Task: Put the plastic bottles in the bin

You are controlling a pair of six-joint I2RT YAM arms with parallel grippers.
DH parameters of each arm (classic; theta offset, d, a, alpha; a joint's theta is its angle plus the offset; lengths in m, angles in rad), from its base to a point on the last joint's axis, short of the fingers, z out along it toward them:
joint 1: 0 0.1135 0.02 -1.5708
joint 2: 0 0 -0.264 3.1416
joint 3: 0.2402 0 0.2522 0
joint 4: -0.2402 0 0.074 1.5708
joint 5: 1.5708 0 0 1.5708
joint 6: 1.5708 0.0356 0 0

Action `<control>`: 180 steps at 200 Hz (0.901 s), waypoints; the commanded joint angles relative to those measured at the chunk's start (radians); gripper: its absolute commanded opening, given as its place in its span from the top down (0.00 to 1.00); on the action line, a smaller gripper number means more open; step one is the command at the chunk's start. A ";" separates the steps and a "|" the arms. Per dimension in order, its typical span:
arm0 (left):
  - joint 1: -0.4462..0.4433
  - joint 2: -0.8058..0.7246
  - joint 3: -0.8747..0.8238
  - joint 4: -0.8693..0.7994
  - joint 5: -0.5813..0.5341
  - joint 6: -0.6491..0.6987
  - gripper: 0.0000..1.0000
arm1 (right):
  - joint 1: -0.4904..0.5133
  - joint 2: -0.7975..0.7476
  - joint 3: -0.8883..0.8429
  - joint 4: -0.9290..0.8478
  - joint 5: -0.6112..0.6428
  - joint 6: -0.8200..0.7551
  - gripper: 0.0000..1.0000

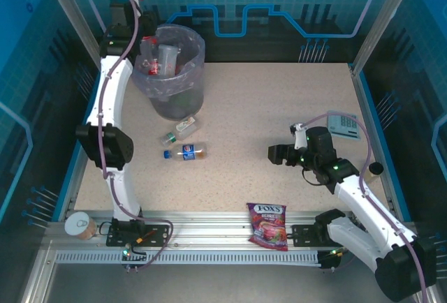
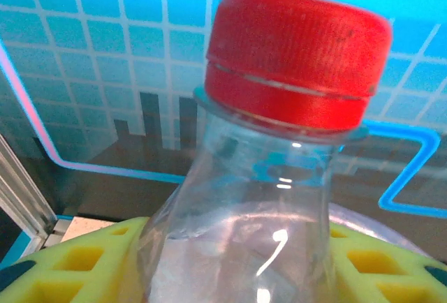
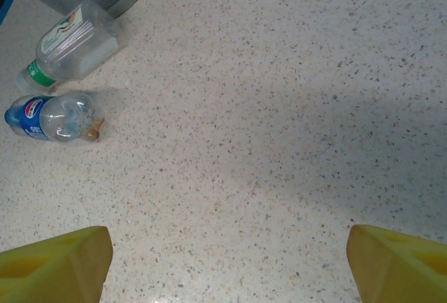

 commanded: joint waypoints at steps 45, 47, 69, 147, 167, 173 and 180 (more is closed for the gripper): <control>-0.025 0.108 0.079 -0.135 0.022 0.041 0.63 | -0.017 -0.106 -0.038 -0.068 0.023 0.005 0.12; -0.026 0.111 0.081 -0.139 0.022 0.040 0.63 | -0.017 -0.108 -0.039 -0.069 0.023 0.007 0.12; -0.026 0.132 0.080 -0.151 0.031 0.011 0.53 | -0.018 -0.123 -0.047 -0.079 0.021 0.012 0.12; -0.030 0.087 0.085 -0.138 0.088 -0.037 0.07 | -0.017 -0.124 -0.058 -0.069 0.020 0.007 0.12; -0.035 0.070 0.111 -0.153 0.096 -0.035 0.06 | -0.017 -0.117 -0.067 -0.052 0.012 0.011 0.12; -0.036 0.065 0.119 -0.161 0.097 -0.032 0.05 | -0.017 -0.114 -0.069 -0.048 0.008 0.012 0.12; -0.040 0.058 0.124 -0.164 0.097 -0.028 0.05 | -0.017 -0.110 -0.069 -0.045 0.006 0.011 0.12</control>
